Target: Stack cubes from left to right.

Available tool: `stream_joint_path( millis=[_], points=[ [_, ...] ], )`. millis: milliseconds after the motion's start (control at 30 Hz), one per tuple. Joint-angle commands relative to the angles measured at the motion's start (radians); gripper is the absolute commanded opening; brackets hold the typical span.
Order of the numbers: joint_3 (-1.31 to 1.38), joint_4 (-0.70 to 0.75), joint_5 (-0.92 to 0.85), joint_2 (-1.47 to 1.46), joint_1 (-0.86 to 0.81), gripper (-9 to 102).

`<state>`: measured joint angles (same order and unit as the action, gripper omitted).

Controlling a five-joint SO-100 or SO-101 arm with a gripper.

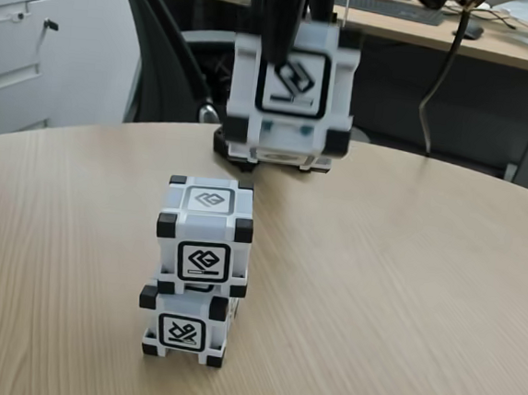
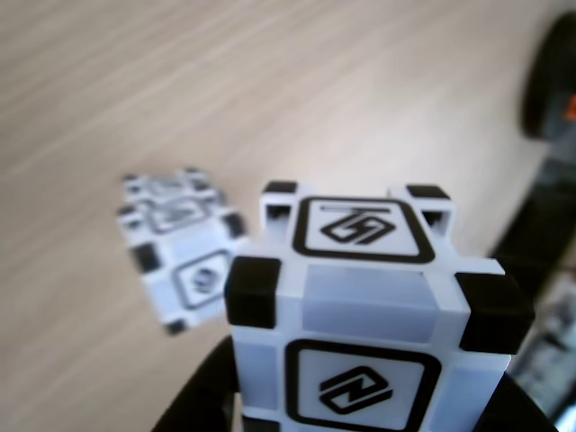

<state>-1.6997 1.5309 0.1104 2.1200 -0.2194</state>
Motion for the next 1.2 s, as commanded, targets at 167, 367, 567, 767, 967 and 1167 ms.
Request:
stream_joint_path(
  millis=[167, 367, 567, 767, 967, 1167],
  points=[
    [0.021, 0.195, 0.038, 0.028, 0.002, 0],
    [0.023, 0.198, 0.0, 0.028, -0.008, 0],
    [0.025, 0.199, -0.035, 0.026, -0.012, 0],
    [0.025, 0.199, -0.064, 0.026, -0.095, 0],
    [0.025, 0.198, -0.097, 0.023, -0.15, 0],
    [0.025, 0.186, -0.123, 0.02, -0.181, 0]
  ],
)
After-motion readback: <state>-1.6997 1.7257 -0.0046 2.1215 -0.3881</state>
